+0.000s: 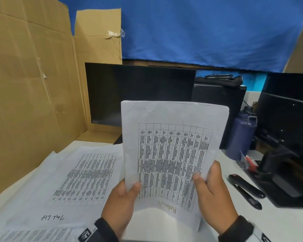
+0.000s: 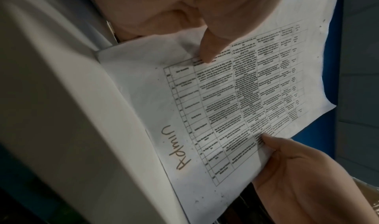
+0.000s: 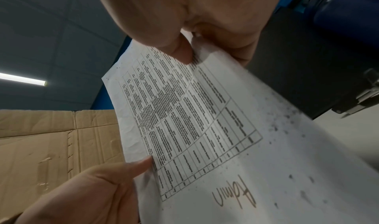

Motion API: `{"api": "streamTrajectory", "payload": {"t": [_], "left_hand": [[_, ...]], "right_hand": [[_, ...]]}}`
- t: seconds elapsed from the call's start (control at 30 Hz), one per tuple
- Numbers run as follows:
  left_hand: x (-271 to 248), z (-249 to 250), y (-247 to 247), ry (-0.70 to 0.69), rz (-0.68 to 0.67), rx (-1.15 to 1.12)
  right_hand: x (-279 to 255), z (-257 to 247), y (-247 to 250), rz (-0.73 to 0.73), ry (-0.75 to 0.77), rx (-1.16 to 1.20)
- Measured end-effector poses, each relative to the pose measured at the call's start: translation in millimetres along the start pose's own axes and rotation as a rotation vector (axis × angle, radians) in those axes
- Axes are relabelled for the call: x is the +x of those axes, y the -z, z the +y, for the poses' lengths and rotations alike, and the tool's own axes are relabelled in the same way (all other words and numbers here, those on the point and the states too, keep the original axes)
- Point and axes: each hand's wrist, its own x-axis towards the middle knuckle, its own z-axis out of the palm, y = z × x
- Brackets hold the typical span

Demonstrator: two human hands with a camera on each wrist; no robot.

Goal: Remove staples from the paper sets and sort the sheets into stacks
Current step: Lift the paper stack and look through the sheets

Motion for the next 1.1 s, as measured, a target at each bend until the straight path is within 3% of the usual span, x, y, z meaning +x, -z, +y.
{"api": "streamTrajectory", "payload": {"t": [0.27,0.43,0.5,0.6,0.67,0.73,0.8,0.87,0.93,1.03,1.1], "left_hand": [[-7.9,7.5,-1.8,-0.017,-0.007,0.064],[-13.8,42.7,8.3,-0.171,0.132,0.404],[-12.3,63.7,18.5,-0.249,0.143,0.614],[-12.9,94.7,26.7,-0.339,0.112,0.962],[-19.6,112.0,22.5,-0.425,0.088,1.204],[-29.9,126.9,11.8,-0.584,0.083,1.389],[-41.7,139.9,-3.1,-0.695,0.068,1.529],[-43.8,142.4,-11.7,-0.712,0.024,1.64],[-42.2,145.8,-12.1,-0.761,0.092,1.667],[-32.9,142.8,6.6,-0.916,0.343,1.434],[-30.7,138.5,23.0,-0.796,0.425,1.224]], "right_hand": [[-1.3,1.9,-2.1,-0.013,-0.066,-0.004],[2.8,-11.5,11.9,0.082,-0.018,-0.035],[0.9,-22.3,23.4,0.207,0.143,-0.255],[-3.8,-44.5,30.4,0.316,0.553,-0.645],[-6.5,-58.7,20.0,0.194,0.765,-0.785],[-5.1,-60.7,4.2,0.013,0.848,-0.908],[1.3,-60.5,-4.4,-0.032,0.81,-1.013],[11.5,-65.9,-4.0,0.002,0.735,-1.041],[21.0,-74.6,-0.6,-0.001,0.683,-1.05],[30.8,-78.8,11.6,-0.006,0.545,-1.038],[35.6,-74.7,27.0,0.085,0.389,-0.933]]}}
